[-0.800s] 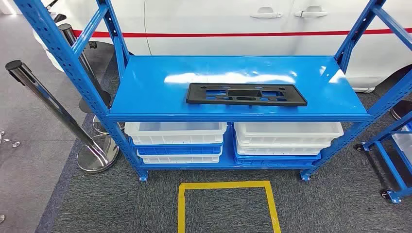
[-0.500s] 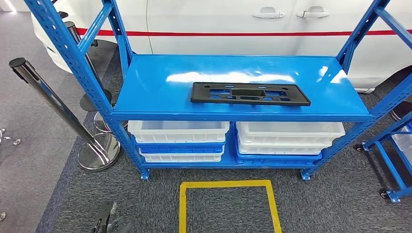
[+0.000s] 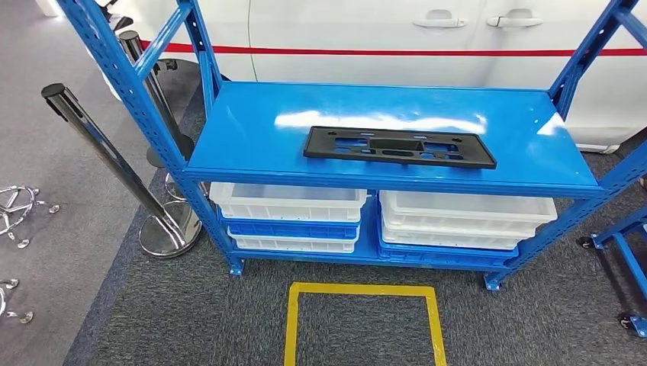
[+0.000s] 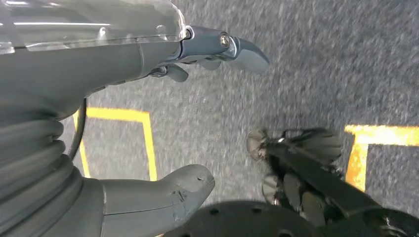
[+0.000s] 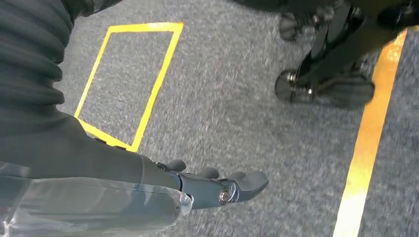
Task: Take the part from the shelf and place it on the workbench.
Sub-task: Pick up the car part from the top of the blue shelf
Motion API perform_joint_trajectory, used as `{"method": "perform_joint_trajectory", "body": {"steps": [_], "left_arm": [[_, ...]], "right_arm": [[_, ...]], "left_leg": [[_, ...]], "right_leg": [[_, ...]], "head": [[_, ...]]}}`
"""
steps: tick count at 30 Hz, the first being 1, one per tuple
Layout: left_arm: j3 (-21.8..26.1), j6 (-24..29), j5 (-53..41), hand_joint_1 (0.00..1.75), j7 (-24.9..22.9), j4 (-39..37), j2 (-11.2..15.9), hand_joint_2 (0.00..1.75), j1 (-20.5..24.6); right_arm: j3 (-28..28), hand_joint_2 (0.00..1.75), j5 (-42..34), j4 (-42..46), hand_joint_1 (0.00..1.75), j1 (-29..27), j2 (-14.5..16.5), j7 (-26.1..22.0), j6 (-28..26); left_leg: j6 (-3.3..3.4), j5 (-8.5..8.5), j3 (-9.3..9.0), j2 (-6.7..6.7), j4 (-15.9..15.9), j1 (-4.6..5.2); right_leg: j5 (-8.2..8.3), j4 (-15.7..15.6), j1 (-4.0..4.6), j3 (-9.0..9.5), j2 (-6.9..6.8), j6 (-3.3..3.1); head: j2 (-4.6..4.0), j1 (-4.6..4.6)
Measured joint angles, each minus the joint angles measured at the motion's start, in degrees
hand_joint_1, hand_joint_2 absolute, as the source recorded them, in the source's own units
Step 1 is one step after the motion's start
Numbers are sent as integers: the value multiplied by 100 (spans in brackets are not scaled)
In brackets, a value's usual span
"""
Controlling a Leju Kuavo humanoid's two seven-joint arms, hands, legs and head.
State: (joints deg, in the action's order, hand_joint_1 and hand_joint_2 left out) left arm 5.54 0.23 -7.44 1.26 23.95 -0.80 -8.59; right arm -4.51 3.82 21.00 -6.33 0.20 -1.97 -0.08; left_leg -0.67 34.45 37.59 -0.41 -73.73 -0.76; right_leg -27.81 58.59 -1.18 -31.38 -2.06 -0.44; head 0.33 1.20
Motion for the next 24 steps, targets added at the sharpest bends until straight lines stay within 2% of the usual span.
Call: {"method": "perform_joint_trajectory", "body": {"steps": [1, 2, 3, 4, 5, 8, 9, 11, 13, 14, 15, 16, 17, 18, 19, 21, 22, 24], "left_arm": [[98, 4, -147, 0, 20, -31, -10, 175, -3], [195, 9, -296, 0, 36, -61, -20, 175, -6], [293, 14, -446, 0, 49, -92, -32, 175, -4], [393, 20, -592, 0, 65, -118, -47, 175, 9], [497, 27, -737, 0, 83, -140, -62, 175, 29], [838, 43, -1192, 0, 144, -201, -114, 175, 87], [959, 46, -1353, 0, 166, -221, -135, 175, 106], [1210, 51, -1668, 0, 221, -267, -176, 175, 154], [1453, 54, -1944, 0, 287, -313, -209, 175, 197], [1573, 54, -2076, 0, 324, -334, -226, 175, 218], [1689, 55, -2206, 0, 364, -353, -243, 175, 233], [1795, 55, -2344, 0, 408, -366, -258, 175, 247], [1884, 56, -2482, 0, 451, -374, -273, 175, 258], [1968, 55, -2619, 0, 496, -382, -291, 131, 268], [2061, 55, -2757, 0, 543, -392, -311, 87, 286], [2315, 55, -3028, 0, 651, -427, -358, 0, 344], [2465, 55, -3157, 0, 713, -447, -380, 0, 381], [2755, 53, -3392, 0, 846, -481, -416, 0, 447]], "right_arm": [[-79, 175, 73, 0, 0, 25, 0, -43, -1], [-157, 175, 146, 0, 0, 52, 1, -86, -1], [-237, 175, 220, 0, 0, 76, 1, -129, -2], [-318, 175, 297, 0, 0, 108, 1, -171, -2], [-403, 175, 372, -1, 0, 142, 1, -213, -3], [-675, 175, 610, -4, 0, 251, 5, -336, -6], [-766, 175, 693, -7, 0, 287, 9, -377, -8], [-950, 175, 857, -23, 0, 359, 18, -458, -20], [-1137, 175, 1002, -47, 0, 426, 23, -530, -40], [-1233, 175, 1074, -60, 0, 455, 23, -562, -52], [-1323, 175, 1147, -71, 0, 480, 23, -596, -62], [-1400, 175, 1223, -81, 0, 502, 23, -632, -71], [-1461, 175, 1300, -89, 0, 524, 23, -665, -76], [-1520, 175, 1375, -94, 0, 551, 23, -700, -78], [-1587, 131, 1450, -99, 0, 587, 25, -738, -79], [-1778, 44, 1594, -117, 0, 678, 30, -821, -80], [-1883, 44, 1661, -128, 0, 725, 32, -865, -78], [-2069, 131, 1785, -152, 0, 819, 57, -956, -73]], "left_leg": [[-6, -172, -151, 3, 241, -17], [-7, -367, -360, 4, 626, -34], [-2, -494, -551, 4, 1002, -40], [20, -570, -681, 4, 1286, -34], [49, -579, -730, 3, 1432, -19], [181, -590, -714, 6, 1495, 22], [230, -612, -719, 12, 1516, 23], [315, -660, -710, 28, 1546, 27], [359, -683, -670, 35, 1543, 56], [370, -690, -654, 34, 1542, 73], [376, -694, -647, 32, 1540, 89], [377, -695, -652, 30, 1540, 102], [377, -695, -662, 28, 1539, 113], [373, -694, -670, 29, 1538, 121], [361, -691, -670, 31, 1531, 133], [317, -691, -652, 37, 1523, 139], [287, -693, -645, 39, 1524, 140], [226, -645, -619, 41, 1456, 131]], "right_leg": [[1, 12, -7, 0, 15, 2], [1, 26, -12, 0, 35, 9], [2, 44, -7, -5, 56, 30], [8, 60, -1, -20, 79, 62], [17, 70, 1, -40, 94, 103], [37, 82, -23, -67, 119, 227], [-20, 155, -31, -95, 127, 250], [-319, 614, -38, -303, 146, 267], [-665, 1322, -24, -644, 155, 267], [-720, 1550, -15, -750, 161, 262], [-669, 1590, -8, -762, 166, 250], [-519, 1409, 1, -663, 171, 226], [-320, 1058, 17, -479, 175, 189], [-168, 665, 42, -282, 178, 142], [-58, 338, 66, -128, 175, 105], [-15, 55, 109, -20, 170, 63], [-1, 34, 116, -25, 168, 54], [38, -28, 84, 0, 156, 5]], "head": [[0, 1], [0, 1], [0, 0], [0, -1], [0, -2], [0, -5], [0, -5], [0, -6], [0, -5], [0, -5], [0, -4], [0, -5], [0, -5], [0, -5], [0, -5], [0, -4], [0, -4], [0, -4]]}}
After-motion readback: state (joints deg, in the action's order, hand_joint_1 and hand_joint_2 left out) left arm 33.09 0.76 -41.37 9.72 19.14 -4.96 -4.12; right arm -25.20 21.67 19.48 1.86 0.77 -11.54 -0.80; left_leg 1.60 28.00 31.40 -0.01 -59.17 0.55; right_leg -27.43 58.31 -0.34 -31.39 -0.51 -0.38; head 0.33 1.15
